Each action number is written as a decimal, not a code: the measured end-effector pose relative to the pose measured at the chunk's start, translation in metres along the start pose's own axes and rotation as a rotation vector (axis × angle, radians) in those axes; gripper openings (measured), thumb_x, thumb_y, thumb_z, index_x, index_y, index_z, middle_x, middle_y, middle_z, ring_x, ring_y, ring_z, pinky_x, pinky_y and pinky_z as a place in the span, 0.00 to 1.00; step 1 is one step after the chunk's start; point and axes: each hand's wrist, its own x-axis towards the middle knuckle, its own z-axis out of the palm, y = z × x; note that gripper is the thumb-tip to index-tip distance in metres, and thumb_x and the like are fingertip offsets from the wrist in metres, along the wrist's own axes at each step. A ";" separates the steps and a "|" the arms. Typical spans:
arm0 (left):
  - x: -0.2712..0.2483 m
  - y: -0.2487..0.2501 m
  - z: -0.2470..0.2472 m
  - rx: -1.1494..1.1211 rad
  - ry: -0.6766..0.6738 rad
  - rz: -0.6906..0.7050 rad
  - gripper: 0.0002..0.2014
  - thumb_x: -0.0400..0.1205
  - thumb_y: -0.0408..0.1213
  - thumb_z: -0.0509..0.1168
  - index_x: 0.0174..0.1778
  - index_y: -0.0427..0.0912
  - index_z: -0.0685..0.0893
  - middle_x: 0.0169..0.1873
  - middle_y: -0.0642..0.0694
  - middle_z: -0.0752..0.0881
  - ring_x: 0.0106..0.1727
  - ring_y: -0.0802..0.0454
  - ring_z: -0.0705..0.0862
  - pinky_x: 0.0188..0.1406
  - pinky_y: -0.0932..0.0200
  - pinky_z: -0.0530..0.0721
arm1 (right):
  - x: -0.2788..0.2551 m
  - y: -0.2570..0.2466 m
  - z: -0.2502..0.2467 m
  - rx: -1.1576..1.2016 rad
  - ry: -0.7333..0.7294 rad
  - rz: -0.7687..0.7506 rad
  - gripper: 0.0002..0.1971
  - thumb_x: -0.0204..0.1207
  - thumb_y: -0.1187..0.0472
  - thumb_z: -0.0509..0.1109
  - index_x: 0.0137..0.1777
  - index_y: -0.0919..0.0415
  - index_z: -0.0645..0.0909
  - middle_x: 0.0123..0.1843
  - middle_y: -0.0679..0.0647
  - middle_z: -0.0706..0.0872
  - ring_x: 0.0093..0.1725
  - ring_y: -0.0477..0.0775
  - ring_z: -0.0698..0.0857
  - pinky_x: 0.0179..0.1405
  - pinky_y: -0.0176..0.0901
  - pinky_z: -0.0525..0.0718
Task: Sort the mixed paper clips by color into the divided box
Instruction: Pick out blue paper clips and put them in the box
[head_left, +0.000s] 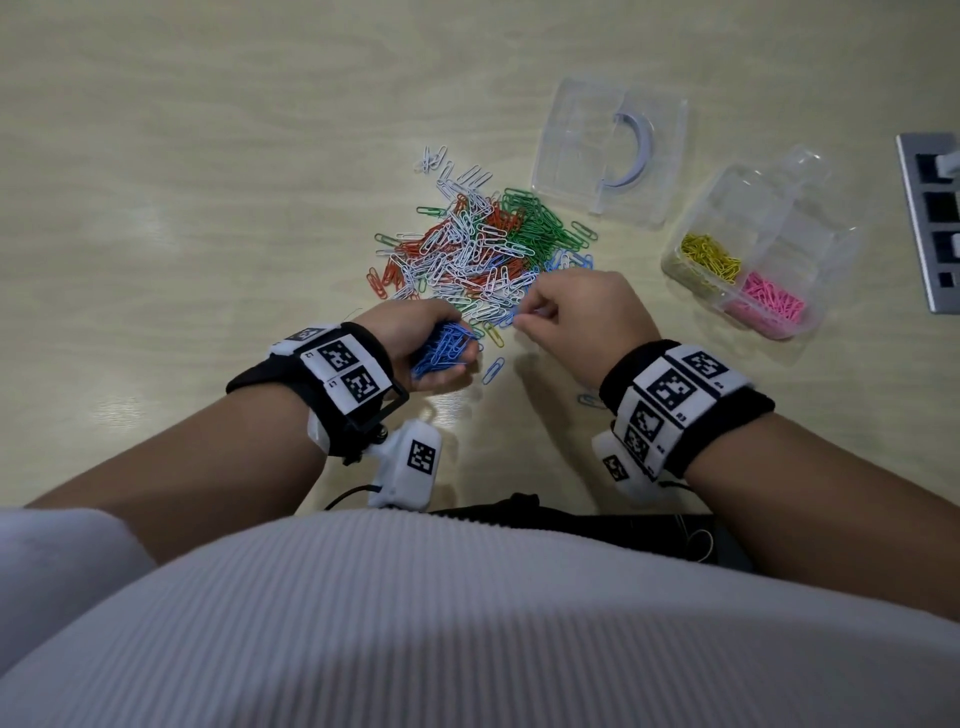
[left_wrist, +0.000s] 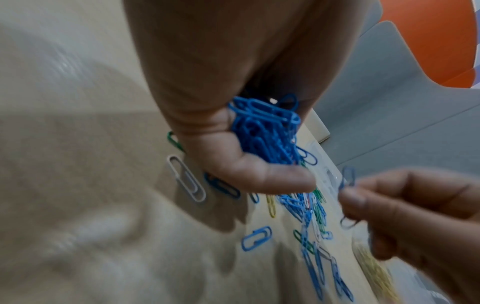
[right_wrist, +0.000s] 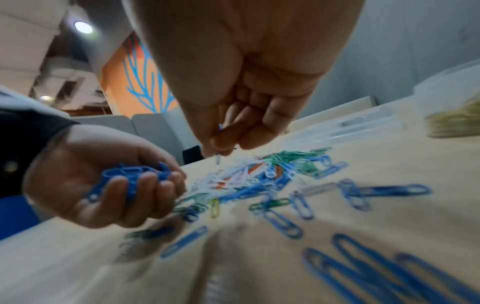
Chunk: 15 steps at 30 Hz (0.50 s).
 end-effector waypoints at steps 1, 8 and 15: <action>-0.001 0.000 0.002 -0.003 -0.021 -0.005 0.12 0.86 0.40 0.56 0.46 0.37 0.80 0.27 0.42 0.84 0.25 0.51 0.85 0.19 0.62 0.85 | 0.000 -0.008 -0.001 0.035 -0.014 -0.059 0.05 0.74 0.54 0.74 0.44 0.54 0.87 0.43 0.50 0.87 0.44 0.50 0.84 0.48 0.45 0.81; -0.003 0.001 0.008 -0.124 -0.166 -0.004 0.14 0.86 0.40 0.56 0.41 0.35 0.78 0.28 0.41 0.80 0.27 0.48 0.78 0.18 0.64 0.81 | 0.000 -0.026 0.007 0.144 0.020 -0.261 0.08 0.76 0.59 0.70 0.52 0.56 0.87 0.48 0.52 0.86 0.43 0.49 0.81 0.47 0.42 0.77; -0.004 0.002 -0.009 -0.143 -0.050 -0.021 0.14 0.87 0.39 0.53 0.37 0.41 0.75 0.22 0.46 0.79 0.19 0.54 0.80 0.15 0.68 0.80 | -0.007 0.003 0.030 -0.357 -0.345 -0.163 0.10 0.82 0.53 0.60 0.59 0.49 0.80 0.55 0.53 0.77 0.58 0.58 0.80 0.43 0.47 0.76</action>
